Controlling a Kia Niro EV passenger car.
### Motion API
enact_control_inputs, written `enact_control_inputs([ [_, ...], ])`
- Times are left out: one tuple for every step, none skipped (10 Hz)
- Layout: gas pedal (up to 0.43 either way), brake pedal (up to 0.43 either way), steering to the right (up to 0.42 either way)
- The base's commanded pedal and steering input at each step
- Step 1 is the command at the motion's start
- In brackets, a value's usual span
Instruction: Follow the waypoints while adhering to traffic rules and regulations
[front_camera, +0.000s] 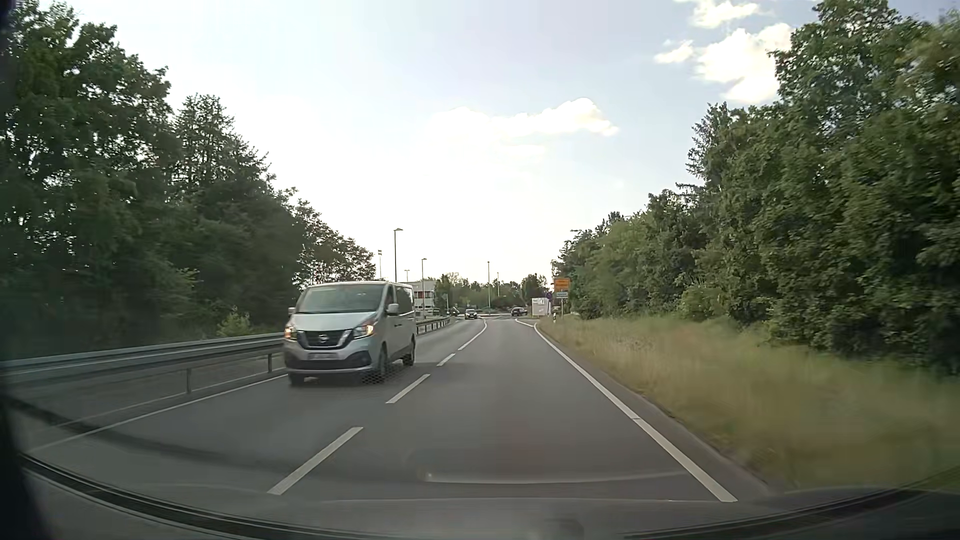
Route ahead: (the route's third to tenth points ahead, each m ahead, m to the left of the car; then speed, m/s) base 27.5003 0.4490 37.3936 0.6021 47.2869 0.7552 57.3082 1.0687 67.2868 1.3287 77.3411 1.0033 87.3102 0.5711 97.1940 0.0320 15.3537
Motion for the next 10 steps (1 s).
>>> enact_control_inputs([
  [0.0,0.049,0.0],
  [0.0,0.049,0.0],
  [0.0,0.049,0.0],
  [0.0,0.055,0.0],
  [0.0,0.055,0.0],
  [0.0,0.055,0.0],
  [0.0,0.055,0.0],
  [0.0,0.061,-0.001],
  [0.0,0.061,-0.002],
  [0.0,0.073,-0.003],
])
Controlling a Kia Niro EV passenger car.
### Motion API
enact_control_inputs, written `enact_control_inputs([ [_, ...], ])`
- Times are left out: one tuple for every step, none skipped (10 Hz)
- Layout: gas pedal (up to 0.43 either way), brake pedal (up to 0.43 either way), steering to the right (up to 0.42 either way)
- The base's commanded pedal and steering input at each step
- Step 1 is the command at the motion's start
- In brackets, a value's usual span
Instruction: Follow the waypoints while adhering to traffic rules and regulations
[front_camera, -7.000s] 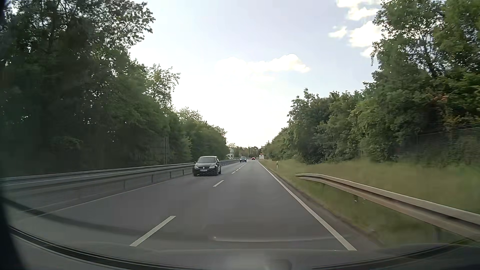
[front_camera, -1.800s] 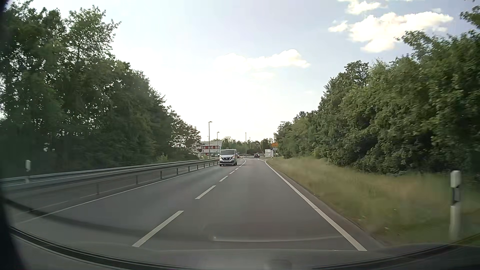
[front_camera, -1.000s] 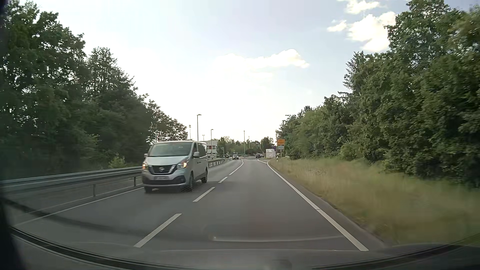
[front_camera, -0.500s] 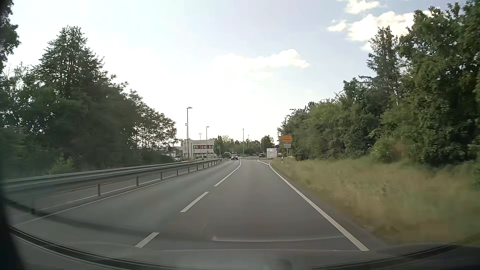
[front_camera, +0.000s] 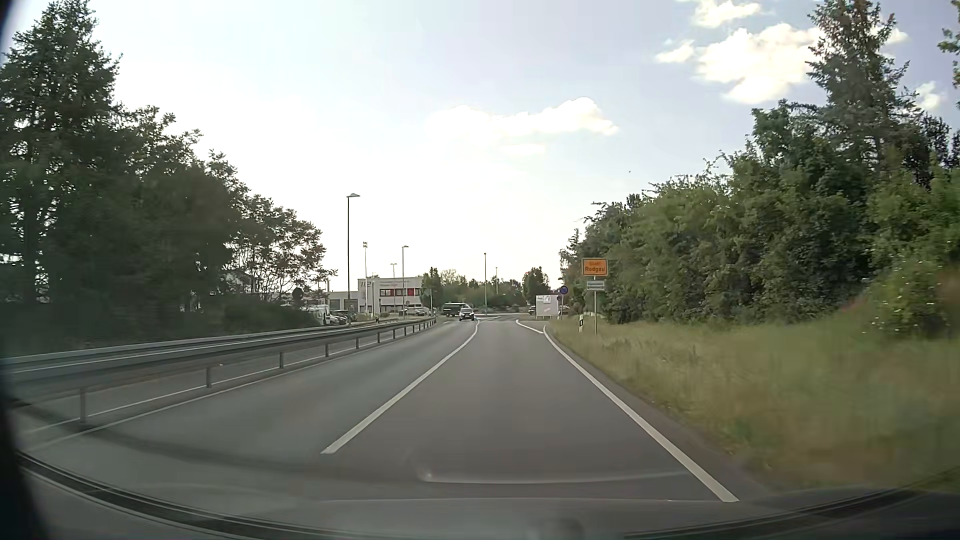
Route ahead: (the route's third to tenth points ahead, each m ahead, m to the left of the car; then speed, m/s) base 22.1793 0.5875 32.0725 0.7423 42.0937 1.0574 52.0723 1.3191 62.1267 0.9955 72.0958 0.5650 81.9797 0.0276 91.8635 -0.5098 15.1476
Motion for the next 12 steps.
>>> enact_control_inputs([
  [0.0,0.073,-0.003],
  [0.0,0.079,-0.003],
  [0.0,0.079,-0.004],
  [0.0,0.079,-0.004],
  [0.0,0.085,-0.004],
  [0.0,0.085,-0.005],
  [0.0,0.091,-0.005],
  [0.0,0.098,-0.005],
  [0.0,0.098,-0.005],
  [0.0,0.104,-0.005],
  [0.0,0.104,-0.004],
  [0.0,0.11,-0.002],
])
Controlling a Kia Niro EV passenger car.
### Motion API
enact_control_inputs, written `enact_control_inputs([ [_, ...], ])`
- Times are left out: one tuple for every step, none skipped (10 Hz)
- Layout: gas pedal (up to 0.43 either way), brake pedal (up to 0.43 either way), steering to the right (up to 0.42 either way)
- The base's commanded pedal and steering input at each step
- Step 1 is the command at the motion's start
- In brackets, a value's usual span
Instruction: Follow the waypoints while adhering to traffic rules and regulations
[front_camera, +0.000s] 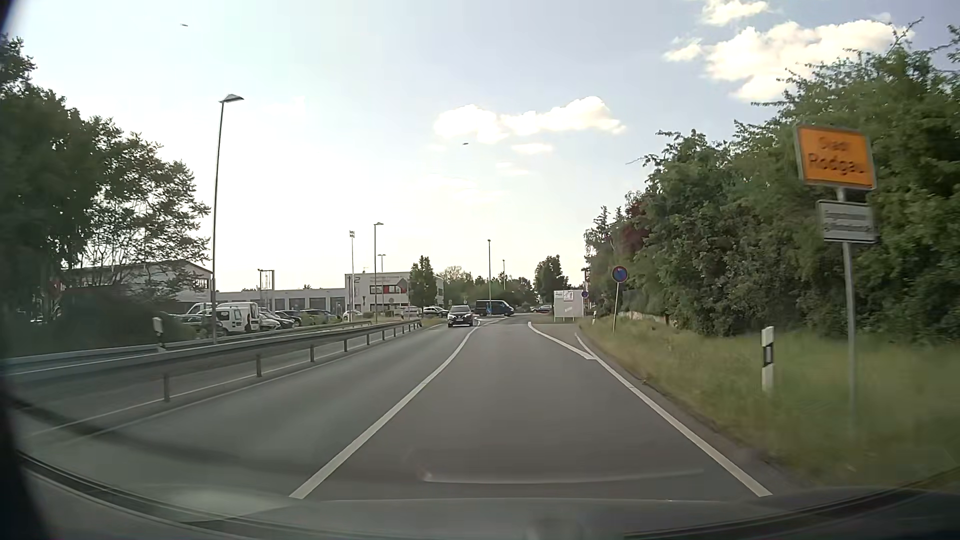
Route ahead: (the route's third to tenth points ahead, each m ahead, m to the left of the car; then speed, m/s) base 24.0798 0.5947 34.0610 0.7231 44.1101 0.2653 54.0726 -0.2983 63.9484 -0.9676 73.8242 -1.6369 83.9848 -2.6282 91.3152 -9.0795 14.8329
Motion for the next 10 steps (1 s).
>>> enact_control_inputs([
  [0.0,0.116,0.0],
  [0.0,0.128,0.0],
  [0.0,0.134,0.0],
  [0.0,0.14,0.0],
  [0.0,0.146,0.0],
  [0.0,0.146,0.0],
  [0.0,0.152,0.0],
  [0.0,0.159,0.0],
  [0.0,0.165,0.0],
  [0.0,0.177,0.0],
])
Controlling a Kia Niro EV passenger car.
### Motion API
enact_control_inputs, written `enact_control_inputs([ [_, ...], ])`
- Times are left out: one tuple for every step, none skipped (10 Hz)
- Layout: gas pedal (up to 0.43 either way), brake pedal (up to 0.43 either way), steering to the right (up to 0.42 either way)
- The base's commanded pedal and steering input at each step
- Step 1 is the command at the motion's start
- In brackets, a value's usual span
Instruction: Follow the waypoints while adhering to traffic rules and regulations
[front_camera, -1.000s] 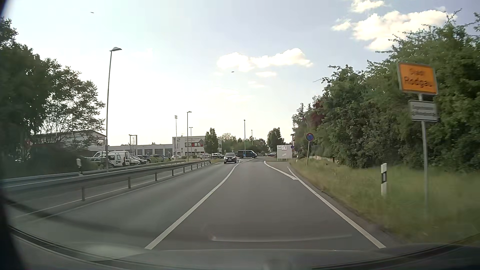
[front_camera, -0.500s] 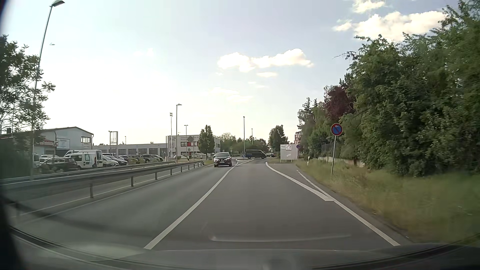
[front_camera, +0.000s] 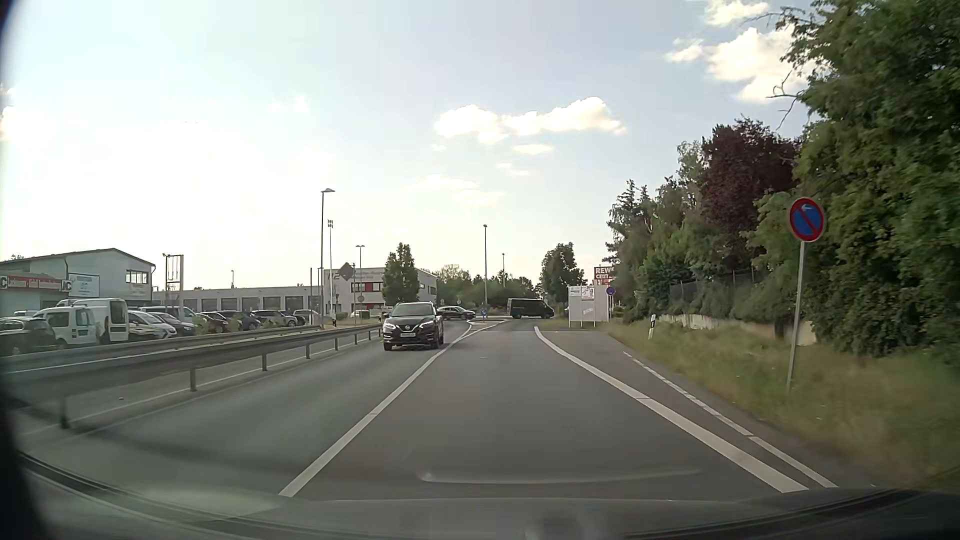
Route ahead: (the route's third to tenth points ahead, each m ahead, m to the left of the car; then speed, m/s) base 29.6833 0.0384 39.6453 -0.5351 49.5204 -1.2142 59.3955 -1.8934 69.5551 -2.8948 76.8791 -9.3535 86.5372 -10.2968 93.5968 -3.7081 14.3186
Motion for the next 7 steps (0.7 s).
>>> enact_control_inputs([
  [0.0,0.183,0.0],
  [0.0,0.201,0.0],
  [0.0,0.213,0.0],
  [0.0,0.213,0.0],
  [0.0,0.22,0.0],
  [0.0,0.22,0.0],
  [0.0,0.22,0.001],
])
